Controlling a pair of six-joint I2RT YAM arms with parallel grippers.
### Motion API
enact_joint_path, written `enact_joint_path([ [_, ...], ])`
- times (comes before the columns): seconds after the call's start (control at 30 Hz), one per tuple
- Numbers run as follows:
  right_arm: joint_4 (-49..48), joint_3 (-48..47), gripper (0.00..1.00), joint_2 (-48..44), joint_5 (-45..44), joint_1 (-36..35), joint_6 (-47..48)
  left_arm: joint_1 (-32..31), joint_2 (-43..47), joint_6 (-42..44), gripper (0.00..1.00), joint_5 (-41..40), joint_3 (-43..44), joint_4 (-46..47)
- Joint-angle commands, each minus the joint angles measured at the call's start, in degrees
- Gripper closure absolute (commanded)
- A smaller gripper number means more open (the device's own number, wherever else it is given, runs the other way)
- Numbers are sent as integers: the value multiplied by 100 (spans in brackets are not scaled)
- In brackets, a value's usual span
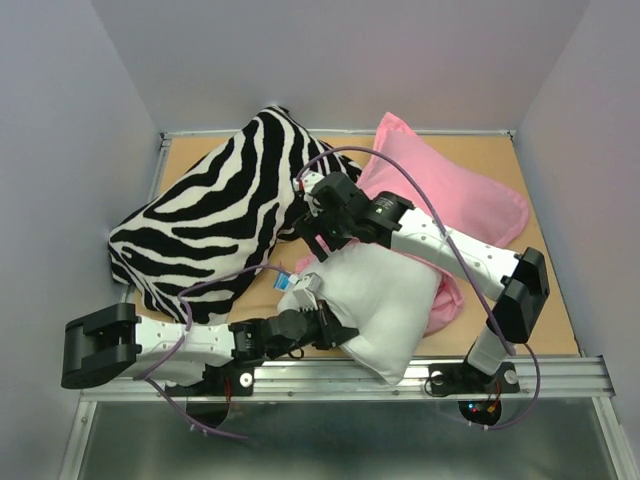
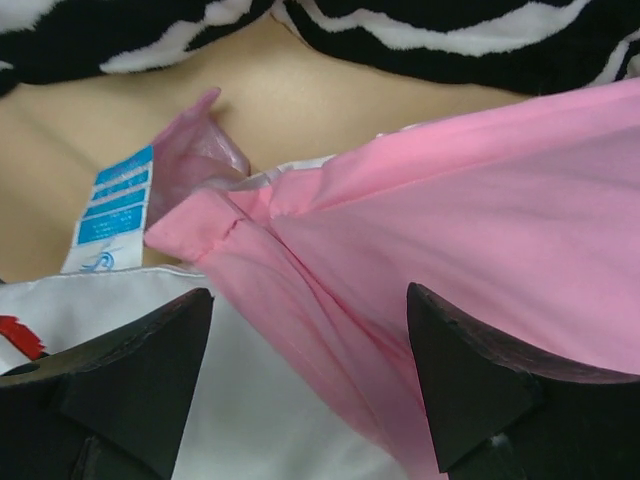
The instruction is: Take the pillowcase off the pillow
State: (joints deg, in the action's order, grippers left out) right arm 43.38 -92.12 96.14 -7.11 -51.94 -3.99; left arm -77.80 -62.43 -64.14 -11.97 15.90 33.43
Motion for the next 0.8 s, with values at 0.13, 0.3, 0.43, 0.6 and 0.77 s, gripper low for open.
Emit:
enact_joint_path([
  [0.13,698,-386,17,256,-1046,-176,346,-113,363,-327,100,204,-456,-38],
  [0.3,909,-465,36,686,-1590,-176,267,-113,679,-284,100,177,-430,-293],
  [0.43,997,-788,86,1012,-2170,34,83,-104,943,-204,100,177,-369,-573],
  [0.6,1129,-1457,99,1030,-2346,1104,-479,-165,1233,-108,100,212,-254,-986],
  [0.77,1200,-2002,99,925,-2567,2125,-1024,-227,1269,15,100,212,17,-1321],
])
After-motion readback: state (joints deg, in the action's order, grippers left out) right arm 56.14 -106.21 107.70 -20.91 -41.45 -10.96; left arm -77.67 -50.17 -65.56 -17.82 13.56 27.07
